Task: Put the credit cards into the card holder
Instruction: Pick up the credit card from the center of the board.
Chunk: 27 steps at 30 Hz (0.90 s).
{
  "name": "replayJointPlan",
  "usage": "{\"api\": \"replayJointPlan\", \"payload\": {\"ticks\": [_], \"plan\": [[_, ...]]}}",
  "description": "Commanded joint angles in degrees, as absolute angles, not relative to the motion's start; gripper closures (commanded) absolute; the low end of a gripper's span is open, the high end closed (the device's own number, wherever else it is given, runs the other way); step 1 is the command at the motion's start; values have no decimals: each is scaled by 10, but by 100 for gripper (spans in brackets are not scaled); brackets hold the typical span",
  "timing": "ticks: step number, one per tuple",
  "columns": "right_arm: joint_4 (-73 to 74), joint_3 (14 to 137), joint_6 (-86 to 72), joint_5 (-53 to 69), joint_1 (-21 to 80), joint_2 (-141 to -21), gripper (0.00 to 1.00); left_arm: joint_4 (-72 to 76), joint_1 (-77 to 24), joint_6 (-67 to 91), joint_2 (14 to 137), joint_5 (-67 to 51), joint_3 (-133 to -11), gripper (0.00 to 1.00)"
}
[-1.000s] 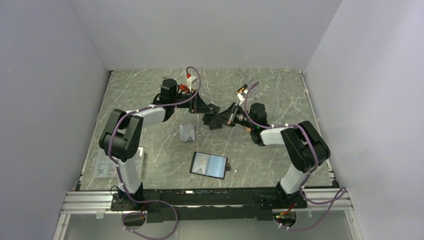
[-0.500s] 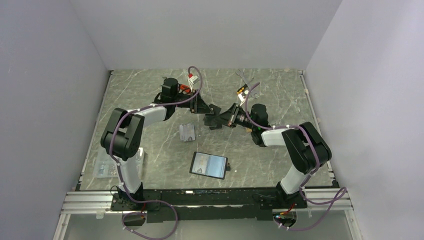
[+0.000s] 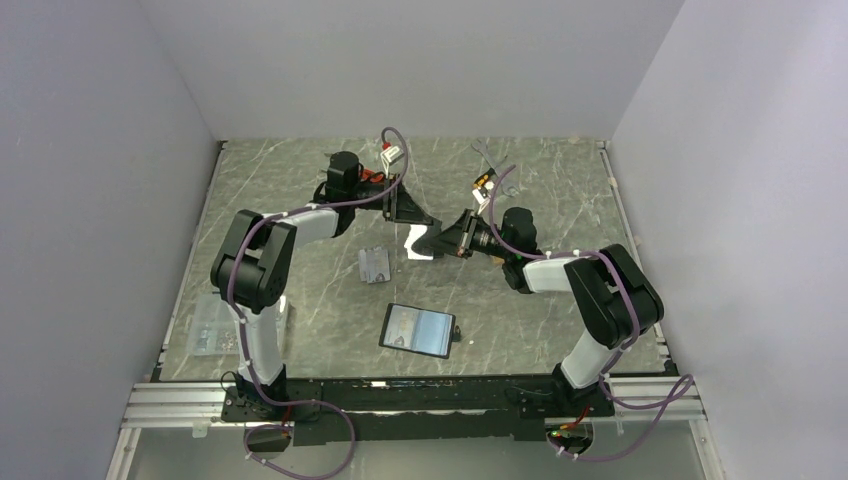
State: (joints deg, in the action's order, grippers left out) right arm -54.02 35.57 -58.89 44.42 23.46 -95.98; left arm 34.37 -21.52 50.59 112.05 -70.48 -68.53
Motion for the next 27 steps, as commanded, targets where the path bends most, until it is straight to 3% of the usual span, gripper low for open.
{"api": "replayJointPlan", "payload": {"ticks": [1,4,13,27], "plan": [[-528,352,-571,469,238,-965,98,398,-221,525,1114,-733,-725,59],[-529,353,-572,473,239,-964,98,392,-221,522,1117,-738,-728,65],[-504,361,-555,483,238,-954,98,360,-219,507,1126,-751,-747,97],[-505,349,-560,496,240,-952,95,325,-217,492,1167,-726,-827,100]]}}
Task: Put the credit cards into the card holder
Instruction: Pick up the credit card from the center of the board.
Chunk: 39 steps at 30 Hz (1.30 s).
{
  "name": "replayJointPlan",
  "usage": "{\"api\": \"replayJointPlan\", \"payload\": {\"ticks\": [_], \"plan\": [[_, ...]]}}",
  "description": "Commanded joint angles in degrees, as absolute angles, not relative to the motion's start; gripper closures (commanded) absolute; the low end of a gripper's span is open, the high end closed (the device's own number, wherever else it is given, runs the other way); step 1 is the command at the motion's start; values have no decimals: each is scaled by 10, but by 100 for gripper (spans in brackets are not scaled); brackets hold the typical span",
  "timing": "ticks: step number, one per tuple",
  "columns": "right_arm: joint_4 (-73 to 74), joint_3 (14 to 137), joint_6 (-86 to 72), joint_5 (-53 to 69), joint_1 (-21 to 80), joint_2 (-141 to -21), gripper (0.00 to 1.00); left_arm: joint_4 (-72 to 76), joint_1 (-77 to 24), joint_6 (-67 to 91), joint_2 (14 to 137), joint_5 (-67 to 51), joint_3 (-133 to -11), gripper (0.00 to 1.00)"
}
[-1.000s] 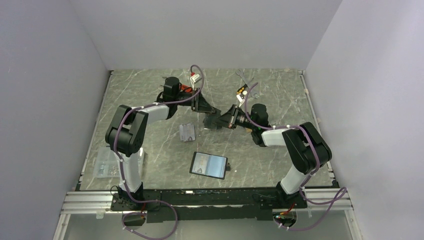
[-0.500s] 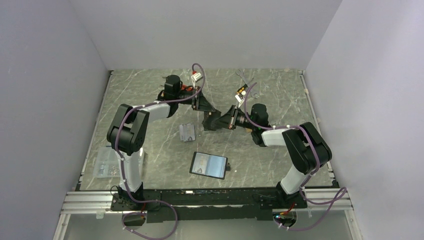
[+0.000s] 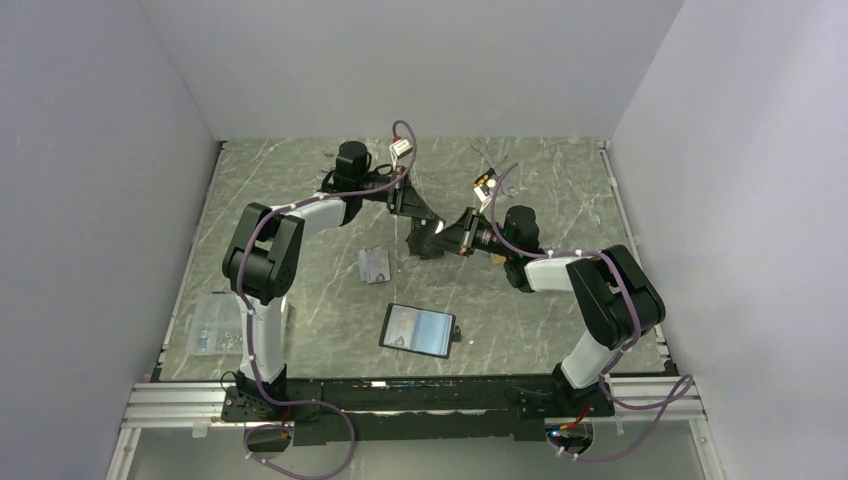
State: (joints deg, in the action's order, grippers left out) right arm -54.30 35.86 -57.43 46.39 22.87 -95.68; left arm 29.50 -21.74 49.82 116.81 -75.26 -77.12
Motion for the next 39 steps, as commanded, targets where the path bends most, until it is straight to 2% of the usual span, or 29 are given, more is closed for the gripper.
{"api": "replayJointPlan", "payload": {"ticks": [1,6,24,37,39], "plan": [[-505,348,-560,496,239,-952,95,326,-216,496,1169,-721,-830,100],[-510,344,-567,491,238,-957,94,271,-212,446,1160,-671,-833,100],[-637,307,-649,473,238,-1010,87,203,-190,423,1161,-557,-824,100],[-690,288,-683,466,238,-1020,85,203,-189,411,1172,-567,-823,100],[-690,293,-683,465,237,-1020,81,210,-189,414,1170,-571,-813,100]]}}
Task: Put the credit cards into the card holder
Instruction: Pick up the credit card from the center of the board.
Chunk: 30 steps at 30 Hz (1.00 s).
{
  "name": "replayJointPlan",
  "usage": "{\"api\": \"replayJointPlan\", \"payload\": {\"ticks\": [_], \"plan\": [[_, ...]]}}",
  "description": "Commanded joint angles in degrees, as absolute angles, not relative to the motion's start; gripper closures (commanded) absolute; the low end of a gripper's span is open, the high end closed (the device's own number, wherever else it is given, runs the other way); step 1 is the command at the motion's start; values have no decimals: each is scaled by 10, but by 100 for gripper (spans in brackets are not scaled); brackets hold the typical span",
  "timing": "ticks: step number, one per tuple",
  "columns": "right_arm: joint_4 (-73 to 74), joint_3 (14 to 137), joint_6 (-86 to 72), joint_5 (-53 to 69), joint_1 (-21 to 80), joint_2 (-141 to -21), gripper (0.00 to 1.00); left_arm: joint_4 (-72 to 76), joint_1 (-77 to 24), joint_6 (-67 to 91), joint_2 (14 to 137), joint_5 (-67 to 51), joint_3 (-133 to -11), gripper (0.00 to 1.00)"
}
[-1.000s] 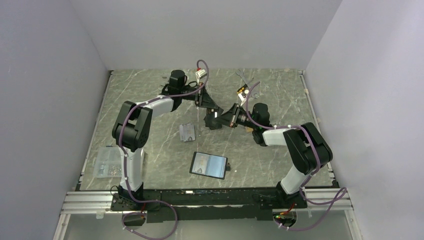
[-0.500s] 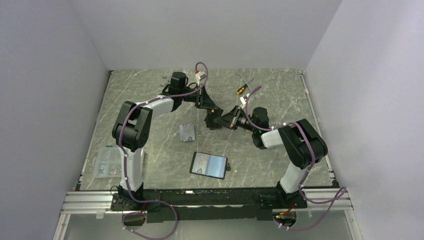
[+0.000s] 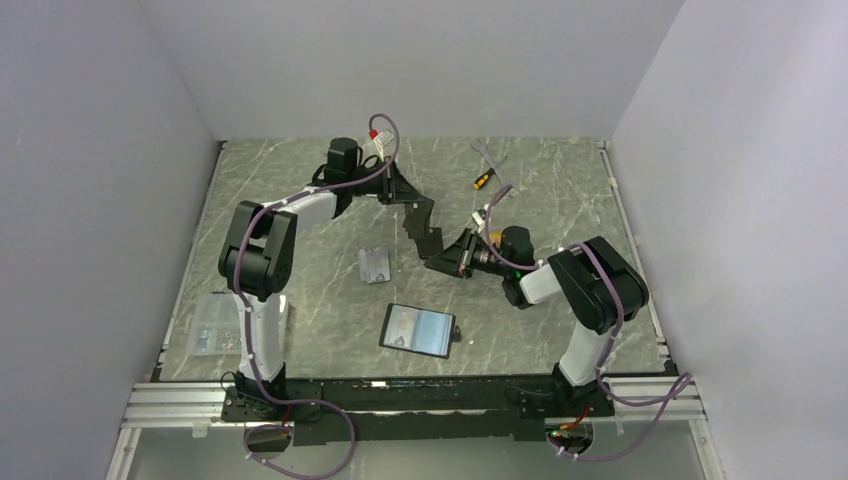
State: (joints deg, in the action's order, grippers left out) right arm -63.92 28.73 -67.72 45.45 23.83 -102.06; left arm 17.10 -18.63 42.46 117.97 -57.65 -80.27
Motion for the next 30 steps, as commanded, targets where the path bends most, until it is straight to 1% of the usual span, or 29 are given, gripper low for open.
{"api": "replayJointPlan", "payload": {"ticks": [1,5,9,14,20,24,30], "plan": [[-686,296,-680,464,237,-1019,80,215,-189,417,1168,-574,-809,100],[-633,317,-656,462,230,-1006,78,235,-190,432,1167,-585,-795,100],[-586,324,-623,453,207,-976,73,276,-190,474,1167,-609,-777,100],[-530,344,-591,456,191,-936,71,333,-191,520,1153,-632,-748,100],[-533,358,-594,462,191,-923,69,391,-195,567,1130,-652,-712,100],[-485,368,-561,452,193,-902,67,417,-201,588,1121,-670,-701,100],[-428,387,-527,429,192,-887,66,536,-213,672,1128,-710,-698,100]]}}
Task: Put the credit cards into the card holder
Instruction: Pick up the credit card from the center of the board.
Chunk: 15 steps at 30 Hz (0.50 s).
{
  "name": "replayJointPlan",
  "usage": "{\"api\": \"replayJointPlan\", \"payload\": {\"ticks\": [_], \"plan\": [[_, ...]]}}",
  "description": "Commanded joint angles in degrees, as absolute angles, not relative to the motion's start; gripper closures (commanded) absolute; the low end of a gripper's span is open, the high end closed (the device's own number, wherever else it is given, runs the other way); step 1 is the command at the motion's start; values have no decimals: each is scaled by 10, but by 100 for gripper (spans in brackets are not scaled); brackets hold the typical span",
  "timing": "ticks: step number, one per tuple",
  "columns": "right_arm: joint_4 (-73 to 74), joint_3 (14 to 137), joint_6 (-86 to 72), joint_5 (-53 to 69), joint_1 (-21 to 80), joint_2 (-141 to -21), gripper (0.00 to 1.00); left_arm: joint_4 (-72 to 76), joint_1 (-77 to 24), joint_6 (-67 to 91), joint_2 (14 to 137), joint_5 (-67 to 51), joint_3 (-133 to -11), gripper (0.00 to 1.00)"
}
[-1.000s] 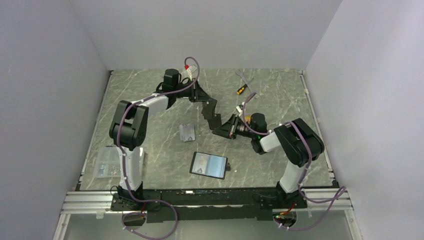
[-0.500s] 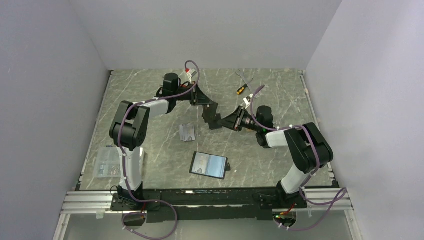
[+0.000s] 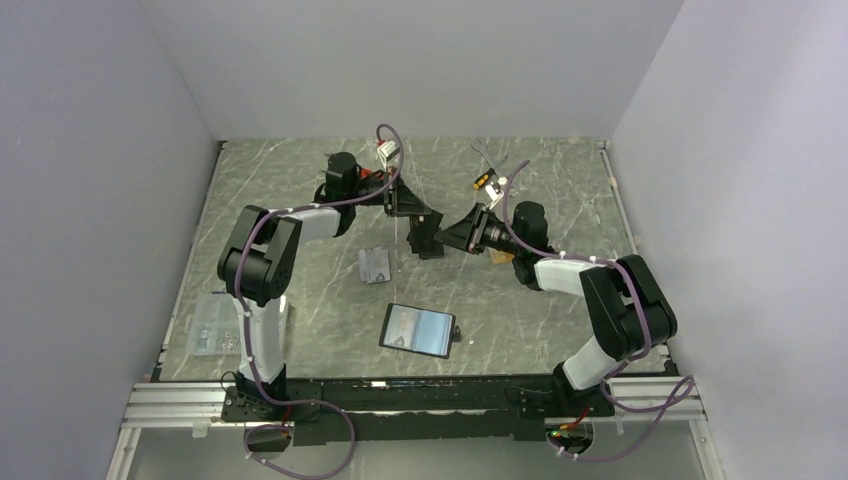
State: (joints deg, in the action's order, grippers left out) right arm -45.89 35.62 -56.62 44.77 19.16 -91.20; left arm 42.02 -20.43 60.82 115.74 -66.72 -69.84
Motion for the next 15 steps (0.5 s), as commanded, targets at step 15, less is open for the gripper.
{"api": "replayJointPlan", "payload": {"ticks": [15], "plan": [[-607,391,-640,461,199,-950,65,613,-230,733,1137,-727,-704,100]]}}
